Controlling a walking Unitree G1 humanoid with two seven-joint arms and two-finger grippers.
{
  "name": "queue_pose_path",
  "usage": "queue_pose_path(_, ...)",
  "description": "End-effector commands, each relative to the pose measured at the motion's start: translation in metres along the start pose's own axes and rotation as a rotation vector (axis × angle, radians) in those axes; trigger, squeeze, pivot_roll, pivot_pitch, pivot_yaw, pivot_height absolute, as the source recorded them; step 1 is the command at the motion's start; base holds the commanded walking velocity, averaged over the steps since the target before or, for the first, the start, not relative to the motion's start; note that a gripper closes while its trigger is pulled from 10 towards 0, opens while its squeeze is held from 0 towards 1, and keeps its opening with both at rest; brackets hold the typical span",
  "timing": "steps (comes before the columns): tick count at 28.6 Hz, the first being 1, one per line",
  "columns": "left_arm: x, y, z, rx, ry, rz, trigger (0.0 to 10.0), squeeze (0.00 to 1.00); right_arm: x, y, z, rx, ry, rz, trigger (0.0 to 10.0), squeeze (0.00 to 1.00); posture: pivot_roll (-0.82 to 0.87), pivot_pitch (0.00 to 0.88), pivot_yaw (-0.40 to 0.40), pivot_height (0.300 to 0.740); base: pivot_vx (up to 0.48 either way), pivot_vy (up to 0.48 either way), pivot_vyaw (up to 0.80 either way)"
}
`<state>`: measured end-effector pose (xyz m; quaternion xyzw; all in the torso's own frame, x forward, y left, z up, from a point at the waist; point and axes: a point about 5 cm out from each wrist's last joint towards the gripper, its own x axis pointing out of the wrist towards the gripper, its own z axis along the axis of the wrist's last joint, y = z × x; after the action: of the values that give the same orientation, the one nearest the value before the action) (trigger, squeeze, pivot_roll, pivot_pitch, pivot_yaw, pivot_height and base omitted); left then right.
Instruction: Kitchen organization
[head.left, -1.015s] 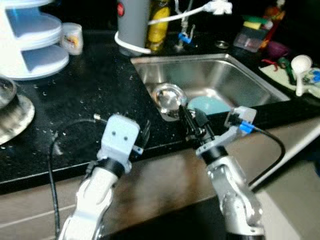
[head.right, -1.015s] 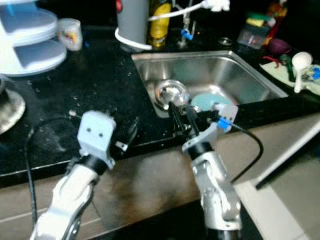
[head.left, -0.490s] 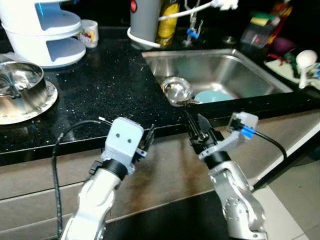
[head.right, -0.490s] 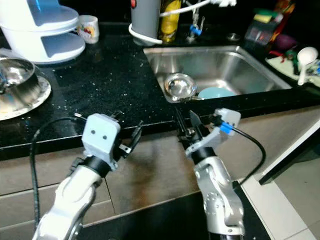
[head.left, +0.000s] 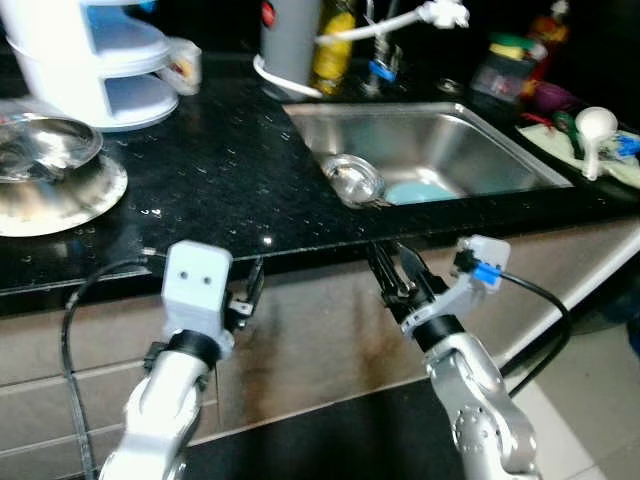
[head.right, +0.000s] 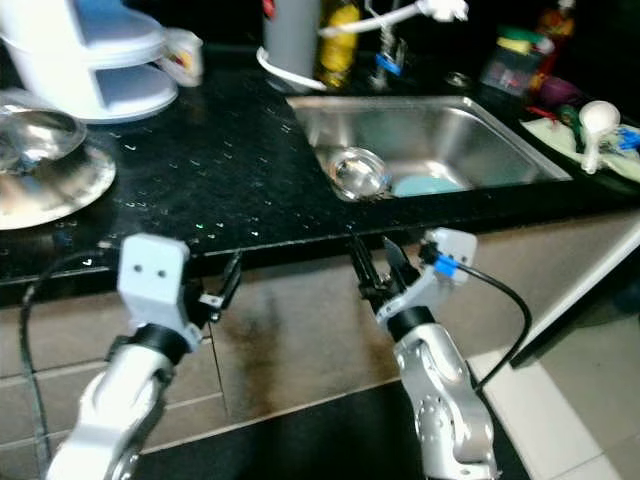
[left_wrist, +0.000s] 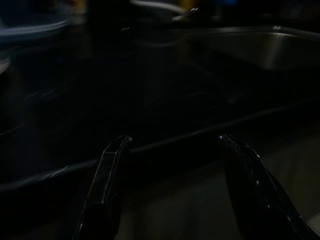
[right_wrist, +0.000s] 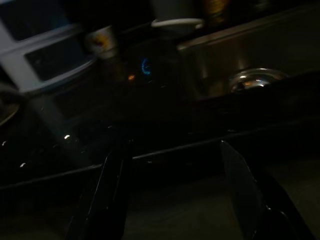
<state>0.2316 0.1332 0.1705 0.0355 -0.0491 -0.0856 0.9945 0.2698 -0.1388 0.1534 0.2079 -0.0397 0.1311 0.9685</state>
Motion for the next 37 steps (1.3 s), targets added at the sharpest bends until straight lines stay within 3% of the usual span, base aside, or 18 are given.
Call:
queue_pose_path(1, -0.006, 0.001, -0.003, -0.007, 0.026, -0.007, 10.0, 0.00, -0.003, -0.001, -0.002, -0.016, 0.016, -0.001, 10.0, 0.00, 0.12, 0.035, -0.182, 0.740, 0.000, 0.000, 0.79)
queue_pose_path(10, -0.013, 0.000, -0.004, -0.012, 0.049, -0.050, 10.0, 0.00, -0.004, 0.001, -0.004, -0.027, 0.029, 0.013, 10.0, 0.00, 0.12, 0.045, -0.183, 0.740, 0.000, 0.000, 0.79)
queue_pose_path(23, -0.009, -0.004, 0.002, 0.038, 0.015, -0.101, 10.0, 0.00, -0.002, 0.007, 0.002, 0.001, -0.003, 0.085, 10.0, 0.00, 0.13, 0.060, -0.177, 0.740, 0.000, 0.000, 0.79)
queue_pose_path(27, -0.005, -0.008, 0.010, 0.054, -0.037, -0.138, 10.0, 0.00, -0.001, 0.012, 0.012, 0.085, -0.056, 0.137, 10.0, 0.00, 0.13, 0.059, -0.174, 0.740, 0.000, 0.000, 0.72)
queue_pose_path(29, -0.005, -0.008, 0.010, 0.054, -0.037, -0.138, 10.0, 0.00, -0.001, 0.012, 0.012, 0.085, -0.056, 0.137, 10.0, 0.00, 0.13, 0.059, -0.174, 0.740, 0.000, 0.000, 0.54)
queue_pose_path(30, -0.003, -0.013, 0.016, 0.039, -0.067, -0.161, 10.0, 0.00, 0.002, 0.017, 0.021, 0.145, -0.090, 0.186, 10.0, 0.00, 0.12, 0.049, -0.172, 0.740, 0.000, 0.000, 0.00)
queue_pose_path(33, -0.003, -0.018, 0.016, 0.033, -0.063, -0.187, 10.0, 0.00, 0.005, 0.024, 0.029, 0.188, -0.114, 0.247, 10.0, 0.00, 0.13, 0.027, -0.174, 0.740, 0.000, 0.000, 0.00)
queue_pose_path(37, -0.008, -0.013, 0.005, 0.025, -0.013, -0.162, 10.0, 0.00, 0.010, 0.033, 0.037, 0.215, -0.129, 0.314, 10.0, 0.00, 0.14, 0.013, -0.171, 0.740, 0.000, 0.000, 0.00)
